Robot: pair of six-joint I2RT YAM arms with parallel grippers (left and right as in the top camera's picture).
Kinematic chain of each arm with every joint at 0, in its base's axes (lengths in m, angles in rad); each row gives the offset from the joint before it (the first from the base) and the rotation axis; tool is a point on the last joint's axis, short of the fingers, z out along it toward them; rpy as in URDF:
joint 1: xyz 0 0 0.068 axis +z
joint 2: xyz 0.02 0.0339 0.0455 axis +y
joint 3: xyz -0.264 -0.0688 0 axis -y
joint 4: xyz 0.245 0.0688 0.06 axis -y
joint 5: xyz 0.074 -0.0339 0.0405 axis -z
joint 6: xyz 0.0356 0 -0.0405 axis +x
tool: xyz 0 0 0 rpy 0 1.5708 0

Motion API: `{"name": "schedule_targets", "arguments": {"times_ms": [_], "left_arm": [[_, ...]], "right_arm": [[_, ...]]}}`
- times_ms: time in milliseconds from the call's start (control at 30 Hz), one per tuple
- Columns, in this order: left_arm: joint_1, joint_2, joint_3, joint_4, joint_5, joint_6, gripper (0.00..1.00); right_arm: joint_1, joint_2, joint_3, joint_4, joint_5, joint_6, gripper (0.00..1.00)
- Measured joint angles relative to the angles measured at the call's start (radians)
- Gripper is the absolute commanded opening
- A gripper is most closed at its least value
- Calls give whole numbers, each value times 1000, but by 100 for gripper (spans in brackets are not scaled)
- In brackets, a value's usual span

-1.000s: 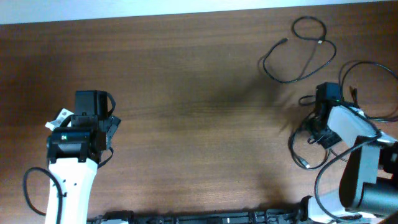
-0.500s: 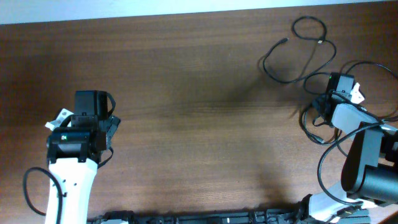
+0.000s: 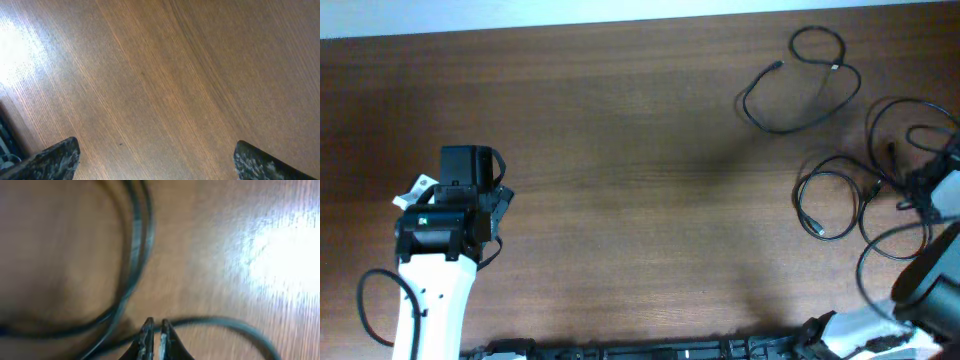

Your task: Untangle cables

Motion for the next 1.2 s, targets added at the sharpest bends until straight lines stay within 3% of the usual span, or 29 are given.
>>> {"name": "schedule_targets", "arguments": {"times_ms": [167,300,533,633,767,900,1000,1100,1200], "left_arm": [[0,0,0,0,0,0,99],[0,0,0,0,0,0,99],[0,0,0,-1,0,0,99],[0,0,0,0,0,0,99],[0,0,0,0,0,0,99],[0,0,0,0,0,0,99],[0,0,0,0,0,0,99],[0,0,0,-1,0,0,99],[0,0,0,0,0,0,99]], "right_arm": [[-83,109,0,137,7,-69,4],[-81,155,4,229,2,-90,4],[-36,241,7,623,-172,-95,5],[-23,256,47,660,-174,-98,6],[-23,278,153,549,-175,-153,4],[-24,248,357,267,-293,-282,4],[-17,57,419,151,-481,-347,4],[58,-193,428,65,-541,-402,5],[231,-370,437,-11,-568,-425,17]]}}
